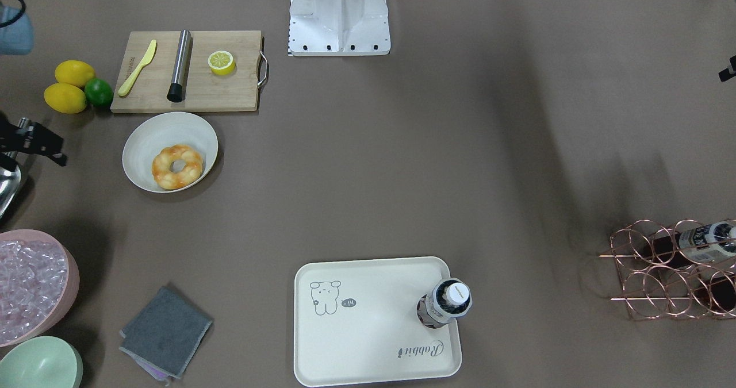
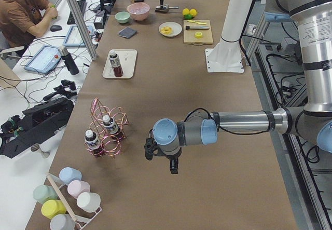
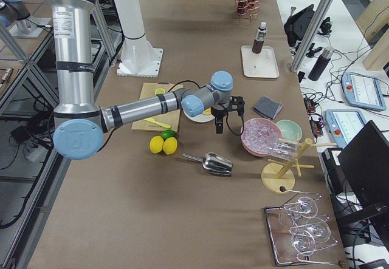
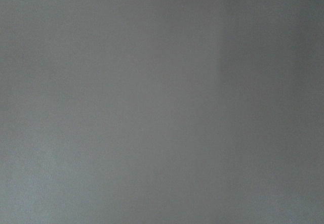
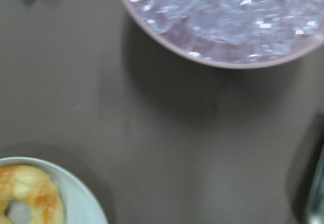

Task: Place donut on tray

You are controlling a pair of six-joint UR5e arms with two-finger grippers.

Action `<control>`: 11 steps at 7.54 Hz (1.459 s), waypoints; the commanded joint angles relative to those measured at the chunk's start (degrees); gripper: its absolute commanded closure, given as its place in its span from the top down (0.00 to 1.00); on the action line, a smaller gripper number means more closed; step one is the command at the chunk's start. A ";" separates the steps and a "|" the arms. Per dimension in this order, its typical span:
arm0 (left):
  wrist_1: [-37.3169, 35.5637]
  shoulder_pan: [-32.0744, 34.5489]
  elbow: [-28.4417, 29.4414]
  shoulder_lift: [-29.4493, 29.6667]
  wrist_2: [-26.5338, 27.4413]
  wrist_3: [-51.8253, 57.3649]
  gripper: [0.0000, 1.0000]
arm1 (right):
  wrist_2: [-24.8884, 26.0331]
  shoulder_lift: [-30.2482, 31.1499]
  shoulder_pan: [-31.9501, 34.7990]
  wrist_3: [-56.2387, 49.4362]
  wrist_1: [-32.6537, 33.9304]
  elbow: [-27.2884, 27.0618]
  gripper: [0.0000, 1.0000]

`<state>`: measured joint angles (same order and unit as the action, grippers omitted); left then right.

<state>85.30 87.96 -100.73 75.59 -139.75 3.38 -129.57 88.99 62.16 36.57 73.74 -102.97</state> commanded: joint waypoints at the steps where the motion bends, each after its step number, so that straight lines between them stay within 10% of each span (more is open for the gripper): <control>1: 0.04 0.02 0.36 -0.01 0.09 0.13 0.98 | 2.74 -7.49 -11.16 6.06 -1.40 3.20 1.00; 11: 0.13 0.02 0.54 -0.45 0.26 0.13 0.98 | 7.39 -6.55 -14.25 3.68 -1.67 7.25 0.90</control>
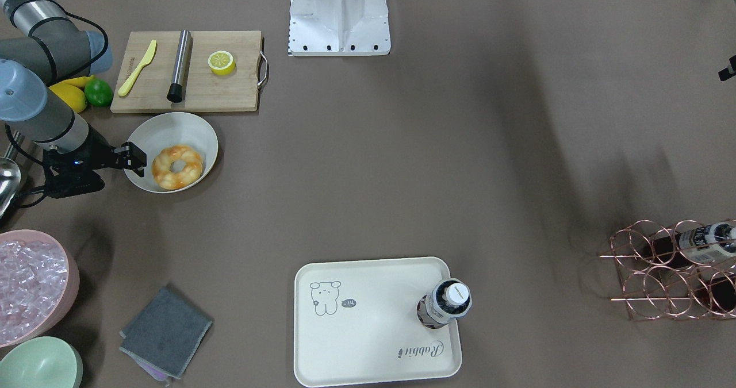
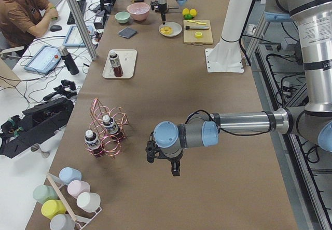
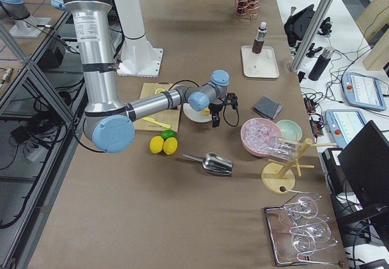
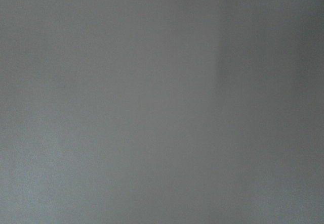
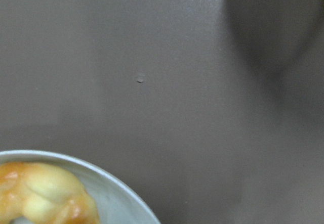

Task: Place donut on tray

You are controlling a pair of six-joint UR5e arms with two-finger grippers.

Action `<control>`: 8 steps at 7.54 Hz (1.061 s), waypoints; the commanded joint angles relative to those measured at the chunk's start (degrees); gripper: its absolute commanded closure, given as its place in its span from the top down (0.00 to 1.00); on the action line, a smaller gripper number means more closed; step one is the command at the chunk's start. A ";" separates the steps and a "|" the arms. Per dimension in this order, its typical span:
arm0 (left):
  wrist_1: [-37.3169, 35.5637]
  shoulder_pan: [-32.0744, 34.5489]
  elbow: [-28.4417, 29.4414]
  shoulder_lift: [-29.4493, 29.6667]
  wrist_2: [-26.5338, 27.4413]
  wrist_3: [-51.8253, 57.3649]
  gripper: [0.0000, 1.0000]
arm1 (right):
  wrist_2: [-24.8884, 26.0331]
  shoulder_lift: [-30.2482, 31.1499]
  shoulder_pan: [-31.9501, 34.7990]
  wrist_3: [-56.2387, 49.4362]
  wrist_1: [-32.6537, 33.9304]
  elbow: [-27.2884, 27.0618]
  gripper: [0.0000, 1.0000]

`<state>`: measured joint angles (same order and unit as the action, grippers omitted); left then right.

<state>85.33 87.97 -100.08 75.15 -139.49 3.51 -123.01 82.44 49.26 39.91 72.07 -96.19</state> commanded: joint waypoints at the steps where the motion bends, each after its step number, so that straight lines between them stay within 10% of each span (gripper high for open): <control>1: 0.10 0.01 -0.11 -0.01 0.00 0.01 0.98 | 0.84 0.00 -1.62 0.26 0.00 0.65 0.85; 3: 0.19 0.01 -0.11 0.08 0.00 -0.08 0.98 | 0.93 0.09 -1.71 0.34 0.09 0.83 0.68; 6: 0.19 0.01 -0.02 0.17 0.00 0.01 0.98 | 0.84 0.00 -1.71 0.52 0.09 0.74 0.00; 8: 0.28 0.01 0.06 0.08 0.09 0.01 0.98 | 0.66 0.08 -1.71 0.26 0.17 0.83 0.00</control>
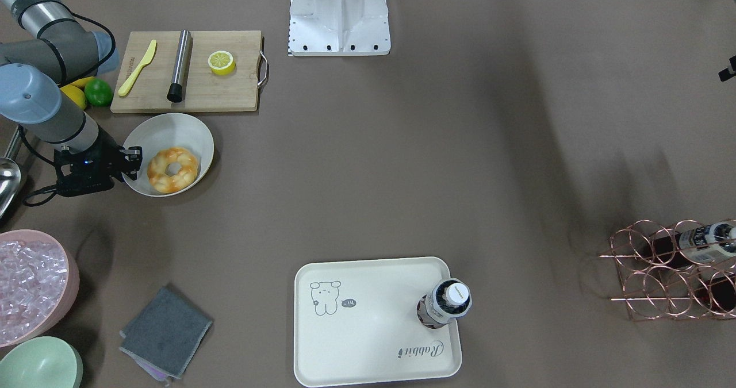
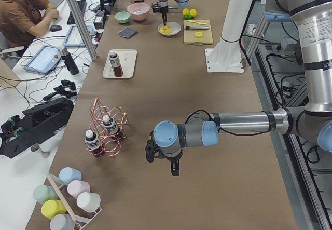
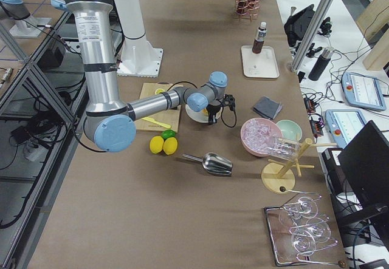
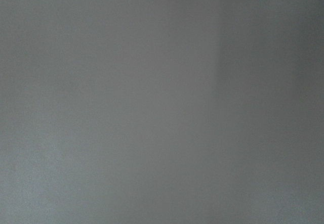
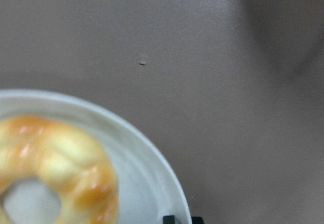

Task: Place donut on tray

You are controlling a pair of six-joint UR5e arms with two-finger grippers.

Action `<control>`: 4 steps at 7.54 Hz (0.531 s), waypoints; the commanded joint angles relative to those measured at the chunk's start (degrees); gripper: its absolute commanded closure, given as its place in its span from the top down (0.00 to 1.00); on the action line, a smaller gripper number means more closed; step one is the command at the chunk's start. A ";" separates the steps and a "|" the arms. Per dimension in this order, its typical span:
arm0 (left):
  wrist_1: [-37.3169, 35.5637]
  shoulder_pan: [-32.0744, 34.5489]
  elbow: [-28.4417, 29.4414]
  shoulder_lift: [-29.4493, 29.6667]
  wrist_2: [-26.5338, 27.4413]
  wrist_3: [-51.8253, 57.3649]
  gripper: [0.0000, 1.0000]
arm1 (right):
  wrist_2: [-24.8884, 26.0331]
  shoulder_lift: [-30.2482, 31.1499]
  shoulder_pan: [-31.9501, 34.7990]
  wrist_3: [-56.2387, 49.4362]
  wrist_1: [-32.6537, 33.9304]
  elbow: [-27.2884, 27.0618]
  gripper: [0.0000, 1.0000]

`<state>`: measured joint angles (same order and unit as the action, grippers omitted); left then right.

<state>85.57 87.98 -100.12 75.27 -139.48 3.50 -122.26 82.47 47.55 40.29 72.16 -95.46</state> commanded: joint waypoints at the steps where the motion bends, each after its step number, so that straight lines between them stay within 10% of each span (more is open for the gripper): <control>1: 0.03 0.00 0.19 0.06 0.09 0.02 0.98 | -0.61 -0.12 0.08 0.13 0.09 -0.69 0.00; 4: 0.03 0.00 0.10 -0.03 0.09 -0.07 0.98 | -6.75 -1.26 4.63 1.88 0.18 -1.66 0.00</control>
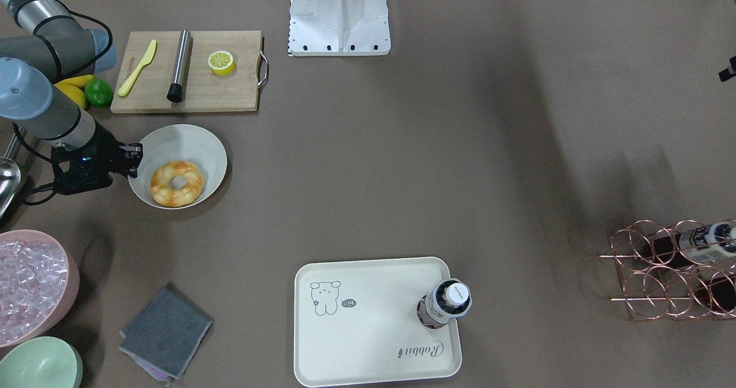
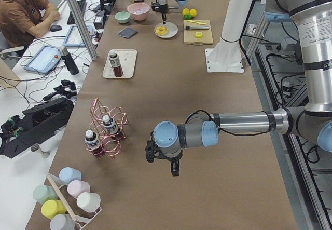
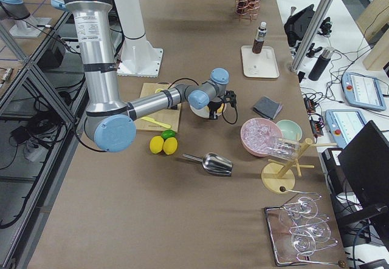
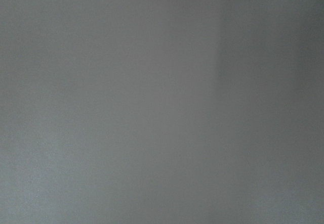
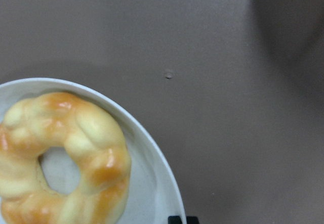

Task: Place donut on tray

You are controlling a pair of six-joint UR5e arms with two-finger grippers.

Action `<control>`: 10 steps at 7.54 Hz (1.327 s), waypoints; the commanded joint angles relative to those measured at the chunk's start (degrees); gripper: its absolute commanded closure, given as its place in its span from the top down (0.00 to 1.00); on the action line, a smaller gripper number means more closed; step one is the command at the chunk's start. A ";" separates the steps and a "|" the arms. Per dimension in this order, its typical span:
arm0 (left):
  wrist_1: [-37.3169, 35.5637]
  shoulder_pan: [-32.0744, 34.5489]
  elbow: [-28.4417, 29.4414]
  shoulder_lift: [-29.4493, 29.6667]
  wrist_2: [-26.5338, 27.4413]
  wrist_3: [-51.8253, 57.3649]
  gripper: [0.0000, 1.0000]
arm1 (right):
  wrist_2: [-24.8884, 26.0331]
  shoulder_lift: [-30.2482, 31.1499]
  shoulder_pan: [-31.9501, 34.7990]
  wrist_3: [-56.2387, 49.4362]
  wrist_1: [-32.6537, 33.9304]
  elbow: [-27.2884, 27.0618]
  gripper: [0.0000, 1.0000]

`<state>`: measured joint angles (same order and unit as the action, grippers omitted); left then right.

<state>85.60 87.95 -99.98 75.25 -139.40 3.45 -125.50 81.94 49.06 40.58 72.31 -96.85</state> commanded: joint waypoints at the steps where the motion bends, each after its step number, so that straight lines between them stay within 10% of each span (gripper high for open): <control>1: 0.00 0.02 0.04 -0.02 0.00 -0.02 0.98 | -3.61 -2.73 3.93 6.48 0.02 -0.19 0.00; 10: 0.00 0.02 0.22 -0.63 0.00 0.07 0.98 | 7.70 -38.51 -3.70 55.18 -2.94 25.19 0.00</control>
<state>85.61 87.97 -99.80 74.75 -139.41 3.52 -121.19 46.97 46.61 88.71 72.04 -75.79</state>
